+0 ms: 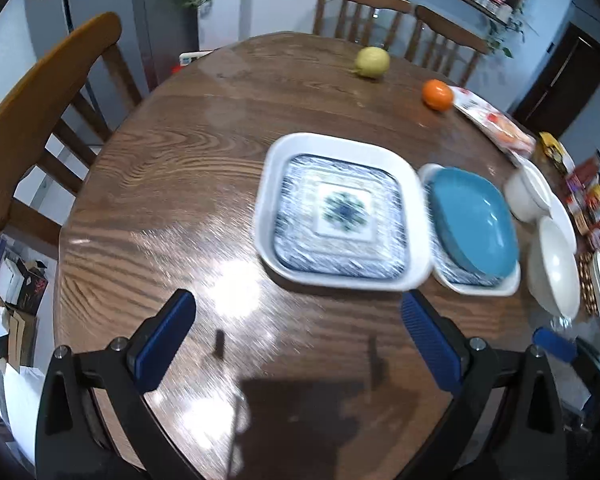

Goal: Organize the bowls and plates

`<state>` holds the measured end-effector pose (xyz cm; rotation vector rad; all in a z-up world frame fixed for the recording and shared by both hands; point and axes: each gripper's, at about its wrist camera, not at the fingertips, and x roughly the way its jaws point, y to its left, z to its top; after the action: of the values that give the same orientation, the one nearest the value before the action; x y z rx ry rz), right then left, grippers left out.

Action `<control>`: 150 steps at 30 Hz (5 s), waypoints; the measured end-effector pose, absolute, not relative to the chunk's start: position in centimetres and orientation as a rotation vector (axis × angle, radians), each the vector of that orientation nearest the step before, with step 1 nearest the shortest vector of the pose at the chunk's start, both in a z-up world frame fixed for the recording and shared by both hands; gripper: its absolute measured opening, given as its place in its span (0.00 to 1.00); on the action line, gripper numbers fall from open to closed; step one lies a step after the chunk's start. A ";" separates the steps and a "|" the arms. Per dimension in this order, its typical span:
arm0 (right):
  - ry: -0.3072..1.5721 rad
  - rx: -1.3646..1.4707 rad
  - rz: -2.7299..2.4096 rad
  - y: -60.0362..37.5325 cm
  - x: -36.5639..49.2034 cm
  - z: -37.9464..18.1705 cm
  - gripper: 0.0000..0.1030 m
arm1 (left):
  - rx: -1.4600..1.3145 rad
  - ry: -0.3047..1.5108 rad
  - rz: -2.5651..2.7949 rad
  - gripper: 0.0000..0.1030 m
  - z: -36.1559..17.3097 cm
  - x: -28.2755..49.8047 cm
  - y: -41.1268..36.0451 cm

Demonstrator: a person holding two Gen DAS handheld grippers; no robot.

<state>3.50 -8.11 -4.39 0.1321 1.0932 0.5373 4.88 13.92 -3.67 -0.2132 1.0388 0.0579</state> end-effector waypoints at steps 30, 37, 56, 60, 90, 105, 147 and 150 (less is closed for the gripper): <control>1.202 0.351 0.371 -0.6 11.6 -9.0 0.14 | -0.115 1.081 -0.018 0.11 -6.9 10.2 18.7; 1.225 0.250 0.515 1.6 8.7 -7.8 0.14 | -0.121 1.056 0.063 0.11 -5.3 4.8 20.6; 1.261 0.145 0.610 2.5 4.9 -9.0 0.23 | -0.157 1.103 0.147 0.19 -7.0 2.9 20.4; 1.245 0.155 0.614 1.7 4.6 -8.5 0.23 | -0.151 1.084 0.164 0.35 -6.5 2.6 20.4; 1.100 0.234 0.390 -9.6 3.5 -5.7 0.47 | -0.082 0.996 -0.080 0.78 -3.4 2.6 10.5; 0.976 -0.010 0.363 -6.9 7.8 -4.5 0.47 | -0.062 1.015 -0.119 0.78 -4.1 3.9 8.3; 1.033 -0.179 0.323 -8.3 18.4 -0.6 0.03 | -0.112 1.069 -0.209 0.77 -5.9 13.0 6.1; 1.099 -0.094 0.276 -10.9 17.2 -1.6 0.03 | -0.081 1.075 -0.237 0.77 -6.1 14.1 4.7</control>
<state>17.23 -10.91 -1.65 -0.0936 1.0992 0.2758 14.09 4.74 -6.09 -0.0810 1.0754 -0.2371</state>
